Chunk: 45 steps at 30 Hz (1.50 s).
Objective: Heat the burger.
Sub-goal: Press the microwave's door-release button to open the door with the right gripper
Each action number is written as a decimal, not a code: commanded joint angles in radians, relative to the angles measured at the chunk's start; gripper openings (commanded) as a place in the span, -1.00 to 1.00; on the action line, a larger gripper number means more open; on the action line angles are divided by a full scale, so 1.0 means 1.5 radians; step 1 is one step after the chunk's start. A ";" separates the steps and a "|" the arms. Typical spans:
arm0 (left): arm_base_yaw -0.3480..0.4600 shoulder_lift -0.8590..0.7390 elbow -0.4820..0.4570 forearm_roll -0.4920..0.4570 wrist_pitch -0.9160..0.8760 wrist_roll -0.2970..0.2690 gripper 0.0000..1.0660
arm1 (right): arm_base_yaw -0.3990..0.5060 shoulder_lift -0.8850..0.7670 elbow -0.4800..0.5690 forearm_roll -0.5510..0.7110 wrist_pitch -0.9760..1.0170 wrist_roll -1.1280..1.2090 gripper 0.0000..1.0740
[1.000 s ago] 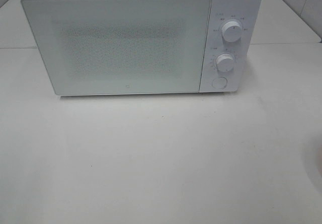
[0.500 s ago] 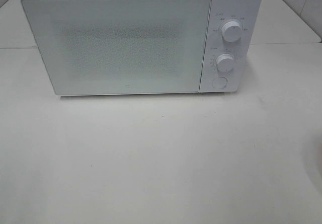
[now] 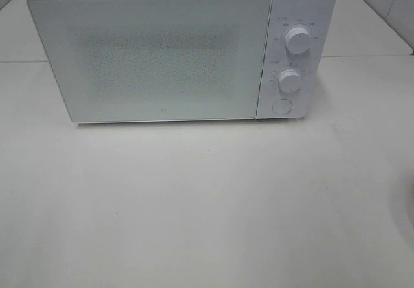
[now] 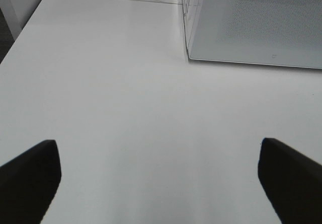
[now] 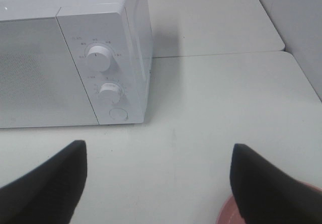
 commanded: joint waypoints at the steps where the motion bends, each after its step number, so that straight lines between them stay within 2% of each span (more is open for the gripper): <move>1: 0.001 -0.016 0.000 -0.002 -0.011 -0.001 0.88 | -0.001 0.024 -0.003 -0.006 -0.066 -0.002 0.41; 10: 0.001 -0.016 0.000 -0.002 -0.011 -0.001 0.88 | -0.001 0.070 -0.003 -0.012 -0.128 -0.002 0.41; 23: 0.001 -0.016 0.000 -0.002 -0.011 -0.001 0.88 | -0.001 0.232 -0.003 -0.013 -0.247 -0.002 0.41; 45: 0.001 -0.016 0.000 -0.002 -0.011 -0.001 0.88 | -0.001 0.433 -0.003 -0.030 -0.401 -0.005 0.41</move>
